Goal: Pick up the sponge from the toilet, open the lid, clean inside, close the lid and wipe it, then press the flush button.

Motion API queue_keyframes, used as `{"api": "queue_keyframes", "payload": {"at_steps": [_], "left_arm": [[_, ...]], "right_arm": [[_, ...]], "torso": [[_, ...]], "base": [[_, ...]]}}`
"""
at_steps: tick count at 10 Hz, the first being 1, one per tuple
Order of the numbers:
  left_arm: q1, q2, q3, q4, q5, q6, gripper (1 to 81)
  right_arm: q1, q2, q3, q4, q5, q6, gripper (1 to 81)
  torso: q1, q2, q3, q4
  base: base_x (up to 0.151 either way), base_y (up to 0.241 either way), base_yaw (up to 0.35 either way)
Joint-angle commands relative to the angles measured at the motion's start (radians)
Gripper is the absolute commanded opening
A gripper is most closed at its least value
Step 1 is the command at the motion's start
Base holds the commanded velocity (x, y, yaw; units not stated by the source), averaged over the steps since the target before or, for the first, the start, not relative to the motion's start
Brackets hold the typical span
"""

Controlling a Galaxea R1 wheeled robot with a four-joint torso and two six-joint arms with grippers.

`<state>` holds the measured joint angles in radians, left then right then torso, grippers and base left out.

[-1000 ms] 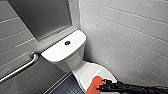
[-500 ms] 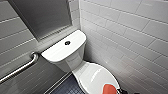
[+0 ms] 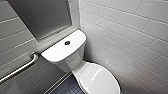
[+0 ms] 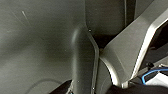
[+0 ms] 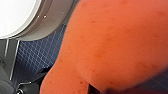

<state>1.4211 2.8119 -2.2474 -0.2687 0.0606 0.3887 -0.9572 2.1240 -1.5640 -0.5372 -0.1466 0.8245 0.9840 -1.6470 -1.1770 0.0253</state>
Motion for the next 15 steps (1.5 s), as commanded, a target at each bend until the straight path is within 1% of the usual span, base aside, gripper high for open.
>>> {"api": "queue_keyframes", "payload": {"at_steps": [1,3,4,5,6,7,8,10,11,15], "left_arm": [[0.011,-0.009,0.008,0.002,0.097,0.004,81.1],[0.008,-0.008,0.008,0.002,0.097,0.004,81.1],[0.006,-0.006,0.008,0.002,0.097,0.004,81.1],[0.006,-0.006,0.008,0.002,0.097,0.004,81.1],[0.006,-0.008,0.008,0.002,0.096,0.004,81.1],[0.005,-0.006,0.008,0.003,0.096,0.004,81.1],[0.000,-0.006,0.008,0.003,0.096,0.004,81.1],[-0.001,-0.005,0.008,0.003,0.096,0.004,81.1],[-0.001,-0.003,-0.003,0.003,0.096,0.004,81.1],[-0.003,0.023,-0.069,0.002,0.096,0.004,81.1]], "right_arm": [[-0.050,-0.106,0.032,-0.003,0.094,0.004,1.0],[-0.145,-0.085,0.003,-0.007,0.113,0.001,1.0],[-0.189,-0.059,-0.014,-0.009,0.113,-0.001,1.0],[-0.238,-0.033,-0.045,-0.010,0.149,-0.004,1.0],[-0.289,-0.013,-0.092,-0.009,0.243,-0.005,1.0],[-0.321,0.004,-0.135,-0.009,0.327,-0.005,1.0],[-0.354,0.020,-0.171,-0.010,0.361,-0.005,1.0],[-0.390,0.069,-0.231,-0.012,0.361,-0.010,1.0],[-0.410,0.110,-0.276,-0.013,0.364,-0.011,1.0],[-0.464,0.210,-0.370,-0.015,0.364,-0.011,1.0]], "torso": [[0.000,0.000,0.000,0.000],[0.000,0.000,0.000,0.000],[-0.064,0.100,0.000,0.000],[-0.068,0.105,0.000,0.000],[-0.078,0.122,0.071,0.000],[-0.096,0.151,0.095,0.000],[-0.113,0.182,0.108,0.000],[-0.150,0.238,0.165,0.000],[-0.175,0.275,0.202,0.000],[-0.269,0.418,0.338,0.000]], "base": [[0.000,0.000,0.000],[0.000,0.000,0.000],[0.000,0.000,0.000],[0.000,0.000,0.000],[0.000,0.000,0.000],[0.000,0.000,0.000],[0.000,0.000,0.000],[0.000,0.000,0.000],[0.000,0.000,0.000],[0.000,0.000,0.000]]}}
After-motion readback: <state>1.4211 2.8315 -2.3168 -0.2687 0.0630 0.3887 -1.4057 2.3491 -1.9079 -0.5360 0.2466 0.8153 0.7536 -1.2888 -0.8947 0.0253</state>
